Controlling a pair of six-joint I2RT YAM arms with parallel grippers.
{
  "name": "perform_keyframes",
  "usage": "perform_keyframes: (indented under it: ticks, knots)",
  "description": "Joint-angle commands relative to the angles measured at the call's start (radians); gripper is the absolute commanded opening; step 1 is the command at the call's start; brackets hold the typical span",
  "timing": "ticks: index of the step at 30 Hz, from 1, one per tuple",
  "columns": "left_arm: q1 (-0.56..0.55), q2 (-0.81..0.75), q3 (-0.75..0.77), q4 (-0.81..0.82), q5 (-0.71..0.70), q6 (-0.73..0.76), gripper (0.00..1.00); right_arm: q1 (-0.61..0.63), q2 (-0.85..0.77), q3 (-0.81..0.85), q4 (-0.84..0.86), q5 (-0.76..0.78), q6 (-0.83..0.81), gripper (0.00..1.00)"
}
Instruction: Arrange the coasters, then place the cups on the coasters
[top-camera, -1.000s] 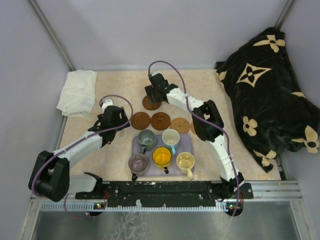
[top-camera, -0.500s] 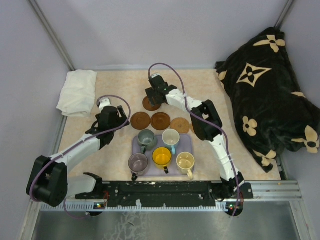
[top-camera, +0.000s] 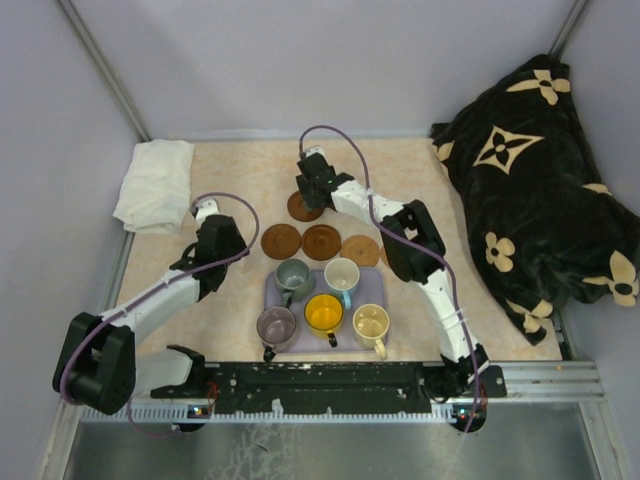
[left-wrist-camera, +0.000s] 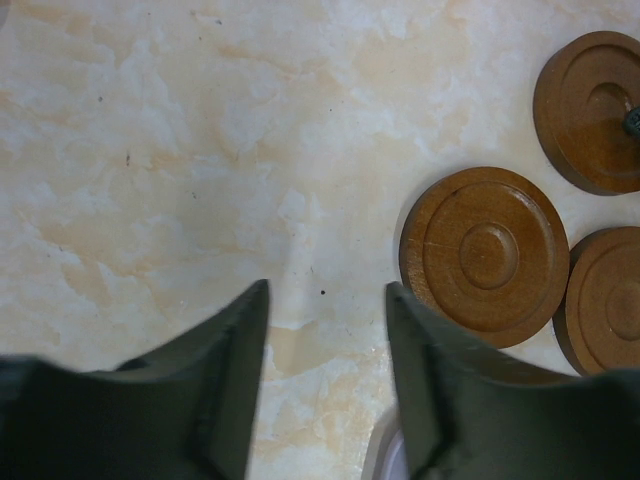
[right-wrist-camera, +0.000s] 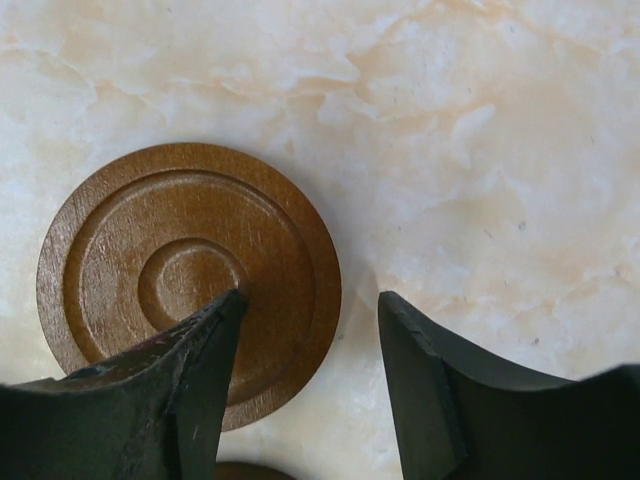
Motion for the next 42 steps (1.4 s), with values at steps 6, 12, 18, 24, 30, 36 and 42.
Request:
perform_keyframes:
  ticks: [6, 12, 18, 24, 30, 36, 42]
  knots:
    - [0.004, 0.128, 0.074, 0.029, 0.139, 0.06, 0.34, -0.114, -0.143, -0.307, -0.048, 0.098, 0.133, 0.51]
    - [0.003, 0.148, 0.079, 0.074, 0.168, 0.08, 0.24, -0.212, -0.236, -0.464, -0.001, 0.129, 0.141, 0.51]
    - [0.004, 0.168, 0.112, 0.052, 0.153, 0.097, 0.24, -0.275, -0.26, -0.499, -0.024, 0.197, 0.167, 0.51]
    - [0.004, 0.207, 0.142, 0.028, 0.138, 0.1, 0.22, -0.312, -0.297, -0.548, -0.045, 0.25, 0.221, 0.44]
    - [0.003, 0.234, 0.172, 0.013, 0.14, 0.099, 0.22, -0.353, -0.334, -0.588, -0.041, 0.249, 0.257, 0.42]
    - [0.002, 0.226, 0.167, 0.007, 0.132, 0.1, 0.22, -0.382, -0.321, -0.55, -0.06, 0.255, 0.244, 0.43]
    - [0.002, 0.223, 0.166, 0.003, 0.129, 0.101, 0.23, -0.397, -0.31, -0.531, -0.065, 0.253, 0.24, 0.43]
